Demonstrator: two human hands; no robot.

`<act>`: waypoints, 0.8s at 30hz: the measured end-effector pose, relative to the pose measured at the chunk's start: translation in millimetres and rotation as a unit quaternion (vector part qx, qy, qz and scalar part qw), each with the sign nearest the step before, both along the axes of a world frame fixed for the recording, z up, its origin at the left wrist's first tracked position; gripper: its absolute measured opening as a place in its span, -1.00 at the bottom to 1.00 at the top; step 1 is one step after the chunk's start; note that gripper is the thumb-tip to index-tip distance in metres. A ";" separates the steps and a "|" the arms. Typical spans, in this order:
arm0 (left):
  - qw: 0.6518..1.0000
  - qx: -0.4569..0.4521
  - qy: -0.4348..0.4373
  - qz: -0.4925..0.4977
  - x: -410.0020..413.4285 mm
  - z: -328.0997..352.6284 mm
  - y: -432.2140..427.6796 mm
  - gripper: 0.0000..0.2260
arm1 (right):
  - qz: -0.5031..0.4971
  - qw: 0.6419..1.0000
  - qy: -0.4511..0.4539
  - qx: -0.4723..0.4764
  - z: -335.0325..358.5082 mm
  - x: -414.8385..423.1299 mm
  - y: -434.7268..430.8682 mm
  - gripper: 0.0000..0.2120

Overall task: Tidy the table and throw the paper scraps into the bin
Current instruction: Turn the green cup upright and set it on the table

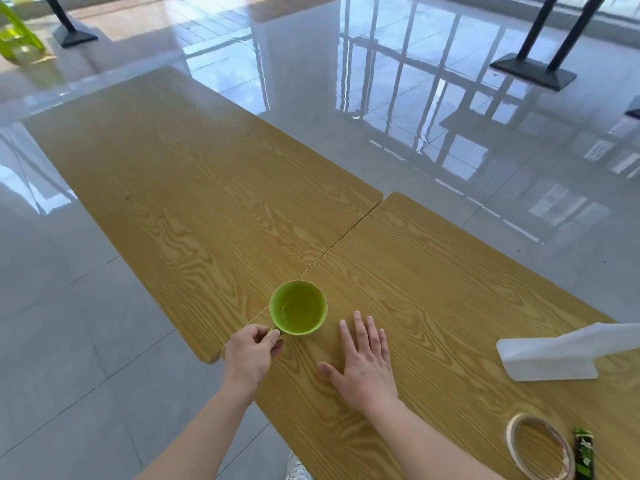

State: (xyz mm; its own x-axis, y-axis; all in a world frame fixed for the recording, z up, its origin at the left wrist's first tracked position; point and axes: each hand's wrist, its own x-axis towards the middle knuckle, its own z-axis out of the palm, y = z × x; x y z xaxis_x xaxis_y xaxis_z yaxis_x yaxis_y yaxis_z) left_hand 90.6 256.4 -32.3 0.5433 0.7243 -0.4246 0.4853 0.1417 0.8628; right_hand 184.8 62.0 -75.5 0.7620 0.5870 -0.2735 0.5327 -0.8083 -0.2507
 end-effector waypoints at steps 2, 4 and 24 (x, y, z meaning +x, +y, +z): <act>1.000 -0.001 -0.004 0.008 -1.7 -3.2 1.9 -0.90 | 0.008 1.000 -0.009 -0.011 -2.3 0.5 0.0 -0.11; 1.000 -0.008 -0.008 0.021 -5.0 -5.7 4.6 -0.90 | 0.014 1.000 -0.012 -0.021 -2.9 -0.1 0.5 -0.11; 1.000 0.007 0.008 0.028 -3.3 -13.0 16.2 -0.92 | 0.026 0.999 -0.016 -0.045 -5.4 -1.0 0.9 -0.12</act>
State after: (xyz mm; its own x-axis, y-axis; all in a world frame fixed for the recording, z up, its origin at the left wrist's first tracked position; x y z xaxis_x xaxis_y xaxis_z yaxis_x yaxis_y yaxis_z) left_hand 87.3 272.6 -45.3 0.4954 0.7595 -0.4216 0.4901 0.1563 0.8575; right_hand 183.8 62.9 -80.9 0.7407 0.5996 -0.3032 0.5808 -0.7982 -0.1597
